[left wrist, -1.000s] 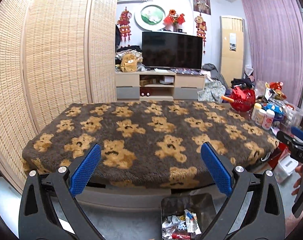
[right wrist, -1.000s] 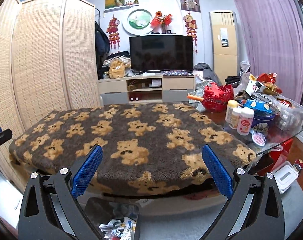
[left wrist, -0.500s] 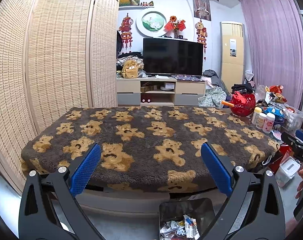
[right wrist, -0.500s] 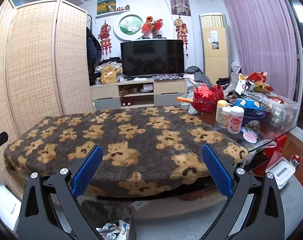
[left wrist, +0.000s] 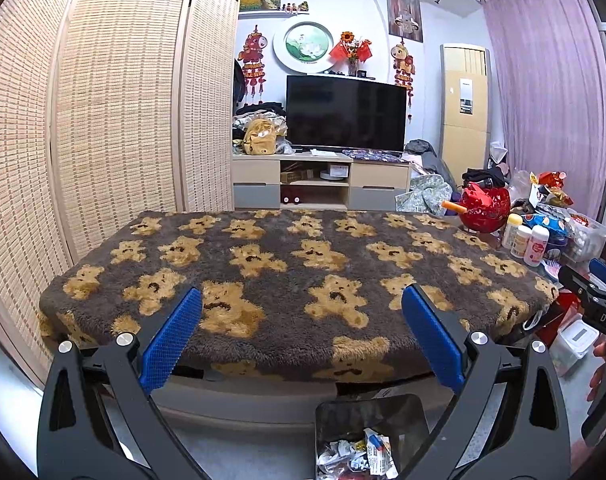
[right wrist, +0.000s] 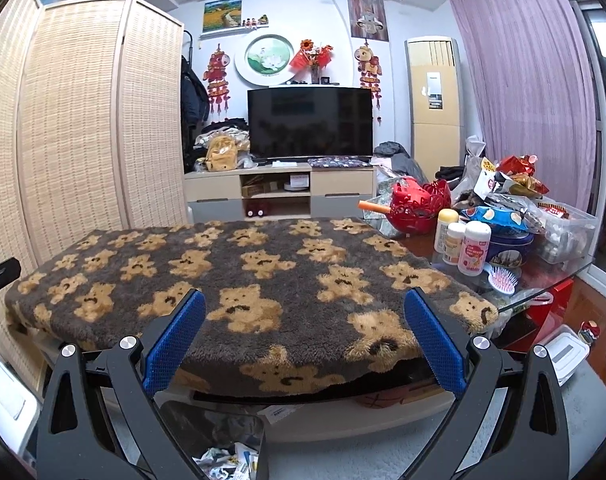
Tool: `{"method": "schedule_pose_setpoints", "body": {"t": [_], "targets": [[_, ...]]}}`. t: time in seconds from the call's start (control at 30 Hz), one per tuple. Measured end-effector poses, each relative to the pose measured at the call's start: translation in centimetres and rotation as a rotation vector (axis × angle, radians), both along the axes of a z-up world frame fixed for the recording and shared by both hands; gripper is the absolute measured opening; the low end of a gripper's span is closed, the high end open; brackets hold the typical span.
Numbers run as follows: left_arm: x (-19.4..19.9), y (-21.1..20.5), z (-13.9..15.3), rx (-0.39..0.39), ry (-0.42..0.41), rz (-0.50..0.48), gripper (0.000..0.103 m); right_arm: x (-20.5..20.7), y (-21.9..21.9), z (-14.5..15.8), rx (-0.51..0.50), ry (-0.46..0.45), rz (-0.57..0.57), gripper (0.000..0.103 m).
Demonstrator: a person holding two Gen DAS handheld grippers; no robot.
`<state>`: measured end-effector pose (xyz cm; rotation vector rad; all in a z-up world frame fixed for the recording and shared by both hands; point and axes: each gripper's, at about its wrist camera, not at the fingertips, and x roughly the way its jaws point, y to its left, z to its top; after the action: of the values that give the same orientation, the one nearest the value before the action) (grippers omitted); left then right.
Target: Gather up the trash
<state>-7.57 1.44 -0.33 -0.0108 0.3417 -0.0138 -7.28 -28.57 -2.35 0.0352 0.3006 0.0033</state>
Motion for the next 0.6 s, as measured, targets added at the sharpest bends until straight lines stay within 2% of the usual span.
{"method": "schedule_pose_setpoints", "body": {"t": [0.6], "targets": [[-0.16,0.22,-0.05,-0.009,-0.007,0.007,0.095,0.5,0.61,-0.63,-0.003,0.028,0.004,0.1]]}}
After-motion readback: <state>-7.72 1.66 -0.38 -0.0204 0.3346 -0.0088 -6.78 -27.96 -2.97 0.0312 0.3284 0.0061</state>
